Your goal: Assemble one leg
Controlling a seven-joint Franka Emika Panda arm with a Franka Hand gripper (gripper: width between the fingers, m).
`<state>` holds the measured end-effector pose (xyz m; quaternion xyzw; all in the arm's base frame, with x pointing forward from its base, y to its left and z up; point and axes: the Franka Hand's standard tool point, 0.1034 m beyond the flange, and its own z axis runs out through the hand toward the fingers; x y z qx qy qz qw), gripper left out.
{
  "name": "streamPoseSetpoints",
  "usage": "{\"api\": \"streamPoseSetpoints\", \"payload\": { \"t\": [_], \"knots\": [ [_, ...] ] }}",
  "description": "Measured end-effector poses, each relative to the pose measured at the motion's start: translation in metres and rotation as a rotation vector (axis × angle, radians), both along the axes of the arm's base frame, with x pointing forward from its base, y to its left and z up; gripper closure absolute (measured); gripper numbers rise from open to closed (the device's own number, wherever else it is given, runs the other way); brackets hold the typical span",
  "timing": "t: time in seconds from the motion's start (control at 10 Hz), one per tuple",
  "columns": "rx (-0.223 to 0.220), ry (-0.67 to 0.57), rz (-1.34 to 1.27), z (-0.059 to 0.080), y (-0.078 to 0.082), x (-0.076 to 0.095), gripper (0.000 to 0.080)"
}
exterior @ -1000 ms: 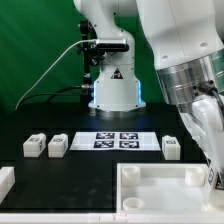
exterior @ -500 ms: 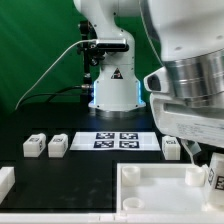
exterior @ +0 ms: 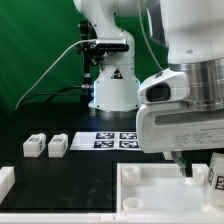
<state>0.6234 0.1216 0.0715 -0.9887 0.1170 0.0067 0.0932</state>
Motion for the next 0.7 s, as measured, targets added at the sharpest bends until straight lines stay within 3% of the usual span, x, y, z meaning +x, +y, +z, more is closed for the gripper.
{"api": "streamPoseSetpoints", "payload": {
  "t": [0.1, 0.3, 0.7],
  "knots": [
    [0.001, 0.008, -0.040, 0.0000, 0.0003, -0.0001, 0.0173],
    [0.011, 0.030, -0.156, 0.0001, 0.0018, -0.0002, 0.0470],
    [0.022, 0.110, -0.503, -0.0019, 0.0017, -0.0031, 0.0503]
  ]
}}
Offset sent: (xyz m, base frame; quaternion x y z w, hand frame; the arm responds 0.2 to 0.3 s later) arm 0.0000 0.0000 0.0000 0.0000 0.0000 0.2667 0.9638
